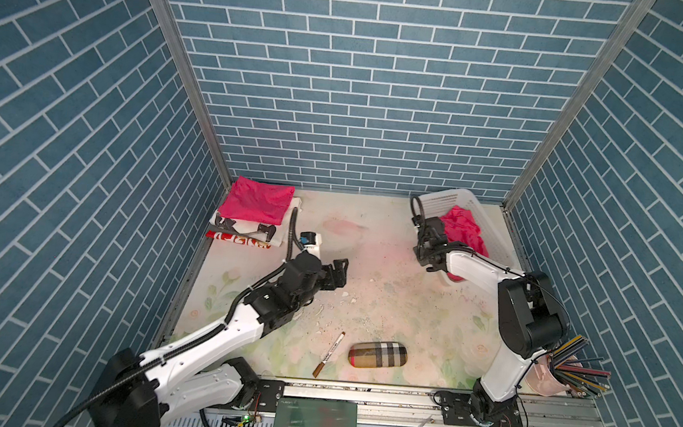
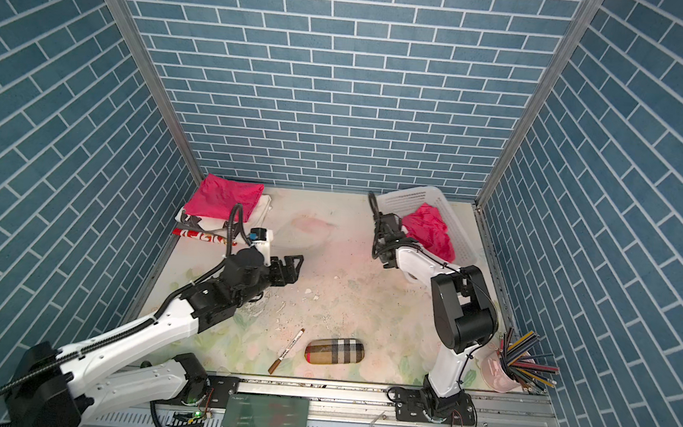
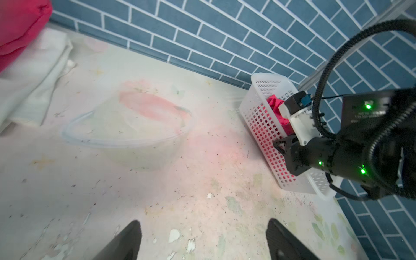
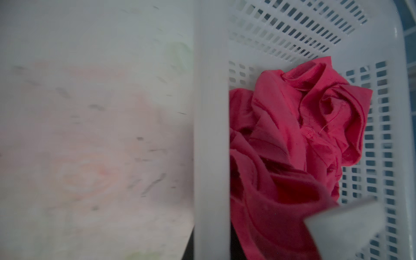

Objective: Fold and stack the t-shirts
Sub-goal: 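Grasp the pink t-shirt in the basket with the right gripper while the left arm approaches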

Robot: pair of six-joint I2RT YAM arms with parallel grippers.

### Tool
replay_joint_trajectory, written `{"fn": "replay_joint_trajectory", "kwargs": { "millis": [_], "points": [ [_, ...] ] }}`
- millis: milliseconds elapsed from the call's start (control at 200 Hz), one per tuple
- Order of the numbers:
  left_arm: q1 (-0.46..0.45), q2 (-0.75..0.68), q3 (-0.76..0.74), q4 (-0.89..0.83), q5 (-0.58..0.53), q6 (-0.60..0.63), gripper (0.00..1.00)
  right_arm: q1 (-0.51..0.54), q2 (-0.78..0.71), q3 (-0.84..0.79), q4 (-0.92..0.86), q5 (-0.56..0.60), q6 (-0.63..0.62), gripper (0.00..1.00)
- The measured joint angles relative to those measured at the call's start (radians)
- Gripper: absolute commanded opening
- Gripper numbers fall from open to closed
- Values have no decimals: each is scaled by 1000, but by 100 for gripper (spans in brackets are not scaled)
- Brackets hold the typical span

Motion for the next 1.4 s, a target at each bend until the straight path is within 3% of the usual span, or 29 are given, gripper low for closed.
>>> {"fn": "replay_joint_trajectory", "kwargs": {
  "millis": [155, 525, 910, 1095, 1195, 1305, 1400],
  "points": [
    [-101, 168, 138, 29, -81, 57, 89, -127, 18, 65, -28, 0, 24, 0],
    [-226, 429, 459, -15, -344, 309, 88, -206, 140, 167, -22, -26, -126, 1],
    [-300, 526, 544, -39, -549, 534, 88, -264, 249, 321, -85, -24, -154, 6],
    [-311, 526, 539, -20, -589, 617, 88, -267, 291, 384, -106, -26, -150, 21],
    [-312, 526, 539, -16, -584, 643, 88, -267, 292, 385, -100, -46, -117, 48],
    [-313, 527, 539, -2, -578, 653, 88, -267, 280, 385, -110, -104, -79, 69],
    [-313, 534, 541, 25, -568, 655, 88, -269, 209, 354, -111, -189, -12, 78]
  ]
}}
